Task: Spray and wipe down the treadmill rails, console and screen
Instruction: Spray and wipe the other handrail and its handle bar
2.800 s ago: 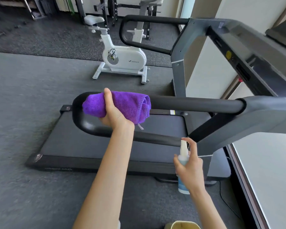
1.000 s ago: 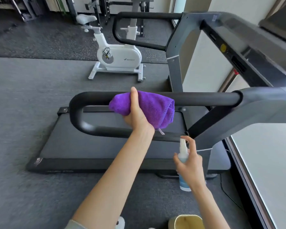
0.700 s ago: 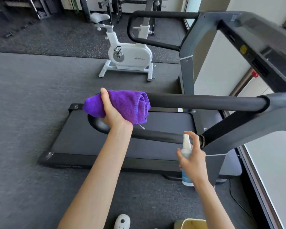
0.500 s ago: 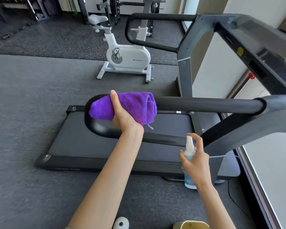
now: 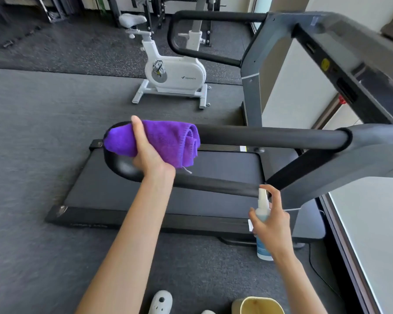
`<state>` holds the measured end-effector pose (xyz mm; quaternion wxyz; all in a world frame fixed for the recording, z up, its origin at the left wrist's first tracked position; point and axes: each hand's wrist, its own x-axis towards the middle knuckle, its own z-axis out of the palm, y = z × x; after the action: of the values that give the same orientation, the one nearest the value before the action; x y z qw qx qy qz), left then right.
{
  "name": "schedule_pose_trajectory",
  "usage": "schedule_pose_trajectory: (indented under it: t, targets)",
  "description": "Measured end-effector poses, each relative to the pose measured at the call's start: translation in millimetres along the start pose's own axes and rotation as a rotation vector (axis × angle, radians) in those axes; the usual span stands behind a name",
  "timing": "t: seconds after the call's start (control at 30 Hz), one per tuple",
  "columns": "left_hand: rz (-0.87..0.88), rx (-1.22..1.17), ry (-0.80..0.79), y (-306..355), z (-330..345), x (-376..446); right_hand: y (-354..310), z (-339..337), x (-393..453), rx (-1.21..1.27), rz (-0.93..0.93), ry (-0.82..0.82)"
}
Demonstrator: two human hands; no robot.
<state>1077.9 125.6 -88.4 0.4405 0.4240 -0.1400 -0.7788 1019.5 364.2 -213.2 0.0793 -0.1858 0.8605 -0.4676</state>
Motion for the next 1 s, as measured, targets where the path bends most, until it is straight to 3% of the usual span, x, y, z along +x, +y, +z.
schedule_pose_trajectory:
  t: [0.27,0.33,0.47,0.53,0.67,0.77,0.87,1.0]
  targets:
    - [0.022,0.298,-0.088,35.5,-43.6,6.0,-22.3,36.1,0.9,0.036,-0.085,-0.113]
    - [0.22,0.437,-0.071,42.8,-62.9,-2.4,-23.9,40.7,-0.2,0.036,-0.088,-0.128]
    - [0.946,0.975,-0.039,75.1,-74.0,-5.5,-22.5,46.0,-1.1,0.021,-0.094,-0.139]
    - [1.034,1.078,-0.073,93.6,-59.8,7.1,-22.3,48.2,-1.7,0.015,-0.098,-0.134]
    - [0.946,1.401,-0.324,94.8,-29.5,37.0,-21.4,54.4,-3.5,-0.014,-0.099,-0.12]
    - [1.073,1.648,-0.404,96.3,-14.0,43.9,-20.3,58.8,-5.1,-0.027,-0.097,-0.117]
    - [1.164,1.953,-0.613,89.5,21.8,33.7,-21.1,64.8,-4.5,-0.016,-0.082,-0.138]
    - [1.16,2.054,-0.93,56.2,52.2,14.9,-25.9,70.9,-0.3,-0.001,-0.1,-0.136]
